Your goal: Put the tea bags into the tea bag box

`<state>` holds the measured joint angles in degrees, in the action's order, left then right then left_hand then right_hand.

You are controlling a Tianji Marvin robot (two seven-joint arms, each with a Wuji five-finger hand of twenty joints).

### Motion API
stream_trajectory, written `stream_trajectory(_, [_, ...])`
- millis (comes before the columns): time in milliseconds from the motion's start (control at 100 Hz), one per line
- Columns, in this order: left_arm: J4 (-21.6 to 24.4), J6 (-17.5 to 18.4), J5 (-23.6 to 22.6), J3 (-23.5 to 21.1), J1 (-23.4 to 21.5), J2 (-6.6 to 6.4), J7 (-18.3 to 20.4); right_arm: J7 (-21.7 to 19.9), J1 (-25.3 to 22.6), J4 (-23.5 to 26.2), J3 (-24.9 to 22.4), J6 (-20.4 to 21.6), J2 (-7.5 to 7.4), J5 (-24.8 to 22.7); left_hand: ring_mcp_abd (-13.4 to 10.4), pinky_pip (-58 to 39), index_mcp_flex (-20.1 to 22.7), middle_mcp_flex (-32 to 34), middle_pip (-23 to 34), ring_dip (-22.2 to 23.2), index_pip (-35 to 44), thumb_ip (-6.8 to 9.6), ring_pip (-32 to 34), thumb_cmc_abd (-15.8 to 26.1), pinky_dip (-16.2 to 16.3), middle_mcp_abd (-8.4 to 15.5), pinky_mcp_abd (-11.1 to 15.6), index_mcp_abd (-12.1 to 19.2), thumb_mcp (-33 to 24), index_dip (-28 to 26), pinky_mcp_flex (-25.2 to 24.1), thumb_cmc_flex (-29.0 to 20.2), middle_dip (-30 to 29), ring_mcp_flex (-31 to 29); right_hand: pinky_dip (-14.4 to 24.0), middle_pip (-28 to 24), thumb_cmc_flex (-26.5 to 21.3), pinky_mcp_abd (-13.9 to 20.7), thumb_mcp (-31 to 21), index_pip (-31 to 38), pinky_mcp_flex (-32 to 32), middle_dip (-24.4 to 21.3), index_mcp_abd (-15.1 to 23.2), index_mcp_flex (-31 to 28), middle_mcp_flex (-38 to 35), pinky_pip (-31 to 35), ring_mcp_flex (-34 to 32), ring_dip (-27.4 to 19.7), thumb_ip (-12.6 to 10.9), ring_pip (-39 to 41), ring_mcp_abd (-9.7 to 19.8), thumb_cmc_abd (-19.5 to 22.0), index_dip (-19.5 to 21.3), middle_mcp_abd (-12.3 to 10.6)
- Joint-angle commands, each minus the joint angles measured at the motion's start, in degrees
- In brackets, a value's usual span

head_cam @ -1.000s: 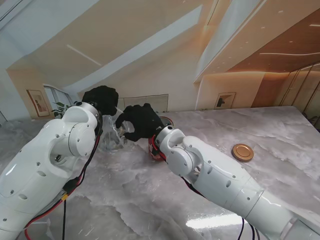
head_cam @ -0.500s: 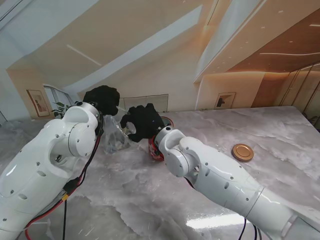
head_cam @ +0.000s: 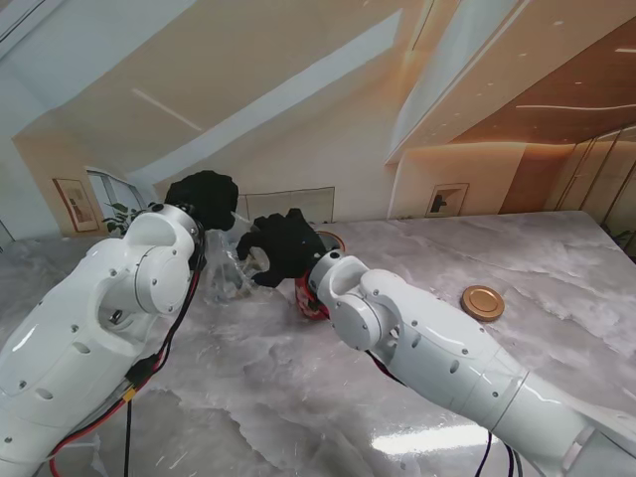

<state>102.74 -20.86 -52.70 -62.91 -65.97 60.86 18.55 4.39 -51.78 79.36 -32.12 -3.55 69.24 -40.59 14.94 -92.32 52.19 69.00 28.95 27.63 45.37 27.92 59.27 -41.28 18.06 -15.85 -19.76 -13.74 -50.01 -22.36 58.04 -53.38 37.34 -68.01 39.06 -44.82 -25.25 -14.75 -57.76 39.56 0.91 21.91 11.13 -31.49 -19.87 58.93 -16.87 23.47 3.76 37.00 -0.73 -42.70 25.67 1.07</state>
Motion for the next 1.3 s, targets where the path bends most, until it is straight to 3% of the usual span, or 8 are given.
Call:
stream_trajectory(0, [0.58,-0.03,-0.14,-0.14,-0.13,0.24,0.65,-0.95,0.15,0.35,0.29,0.64,-0.4,-0.72,0.75,-4.25,0.87,2.14,1.52,0.11,0.79,0.73,2.02,-1.0,0.33,-5.44,4.56,-0.16,-1.45,-1.15,1.2,-2.08,0.69,-2.03,0.28,0.75,-0.24,-1.09,-2.16,-1.02,0.64,-0.52,0.34,-2.22,0.34,-1.02,0.64,-0.78,0.95,-1.07,-0.38,-2.31,-0.21,-0.69])
stream_trajectory(470, [1.17,0.01,0.25,-0.65,-0.44,0.28,0.42,-0.07,1.15,-1.0,2.13,0.1,0.07,-1.85,0.81,-4.29,0.92,2.16,1.57,0.1,0.76,0.75,2.05,-0.98,0.35,-5.46,4.59,-0.09,-1.5,-1.14,1.21,-2.08,0.68,-2.09,0.32,0.09,-2.58,-1.09,-4.84,6.26,0.65,-0.14,-0.37,-7.84,-0.37,-1.02,0.38,-0.7,1.58,-0.97,-0.4,-4.96,4.56,-0.59])
stream_trajectory(610, [1.26,-0.15,0.25,-0.98,-0.63,0.29,0.24,-0.25,1.33,-1.16,2.37,0.25,0.03,-2.05,0.81,-4.29,0.97,2.18,1.55,0.09,0.8,0.77,2.05,-1.12,0.35,-5.52,4.6,-0.12,-1.55,-1.16,1.21,-2.05,0.67,-2.09,0.33,0.07,-4.93,-1.11,-5.36,9.92,0.64,-0.1,-0.35,-9.8,-0.58,-1.04,0.33,-0.7,6.34,-1.0,-0.37,-7.45,2.08,-0.62])
stream_trajectory(690, [1.31,-0.25,0.36,-1.02,-0.66,0.3,0.21,-0.19,1.45,-1.3,2.53,0.41,0.06,-2.14,0.81,-4.29,0.97,2.17,1.57,0.09,0.79,0.7,2.06,-1.01,0.35,-5.44,4.6,-0.14,-1.51,-1.15,1.21,-2.09,0.67,-2.08,0.32,-0.03,-6.92,-1.39,-5.88,13.22,0.43,-0.04,-0.24,-11.34,-0.92,-1.16,0.24,-0.62,7.63,-0.84,-0.46,-9.14,-0.24,-0.64])
stream_trajectory(790, [1.28,-0.22,0.39,-1.02,-0.63,0.3,0.21,0.36,1.54,-1.61,2.65,0.64,0.26,-2.11,0.81,-4.29,0.96,2.19,1.57,0.08,0.79,0.72,2.06,-1.02,0.35,-5.5,4.62,-0.08,-1.52,-1.16,1.21,-2.09,0.67,-2.08,0.39,-0.4,-9.79,-1.45,-6.68,19.39,0.28,0.17,0.57,-12.53,-2.1,-1.22,-0.16,-0.4,6.75,-0.43,-0.27,-9.53,-3.92,-0.83])
stream_trajectory(860, [1.23,-0.22,0.41,-0.98,-0.62,0.3,0.21,0.99,1.52,-1.86,2.61,0.76,0.5,-1.83,0.83,-4.27,0.94,2.15,1.58,0.08,0.77,0.72,2.06,-1.03,0.34,-5.47,4.56,-0.15,-1.51,-1.14,1.19,-2.09,0.68,-2.09,0.42,-0.69,-10.39,-1.47,-8.06,20.56,0.27,0.29,0.54,-14.69,-2.97,-1.2,-0.46,-0.29,5.34,-0.18,-0.07,-8.04,-3.95,-1.02])
stream_trajectory(1090, [1.05,-0.46,0.32,-0.73,-0.63,0.29,0.26,2.5,1.08,-2.22,1.89,1.76,0.96,-0.64,0.81,-4.28,0.96,2.2,1.59,0.08,0.75,0.74,2.06,-1.07,0.34,-5.5,4.65,-0.16,-1.55,-1.13,1.21,-2.09,0.67,-2.03,0.52,-1.42,-9.36,-1.05,-10.82,22.32,-0.1,0.69,-0.11,-17.27,-4.73,-1.14,-0.94,0.1,2.11,0.53,0.61,-6.32,-1.18,-1.57])
stream_trajectory(1290, [0.55,-0.77,-0.2,-0.37,-0.49,0.27,0.35,3.82,0.09,-2.14,0.39,3.11,1.33,1.34,0.84,-4.29,0.95,2.17,1.55,0.08,0.74,0.72,2.06,-1.08,0.35,-5.48,4.55,-0.17,-1.56,-1.14,1.2,-2.09,0.67,-2.04,0.55,-2.39,-8.83,-0.5,-11.73,21.53,0.2,1.22,0.02,-16.65,-4.69,-1.22,-0.66,0.34,2.12,0.87,1.46,-5.23,2.23,-2.25])
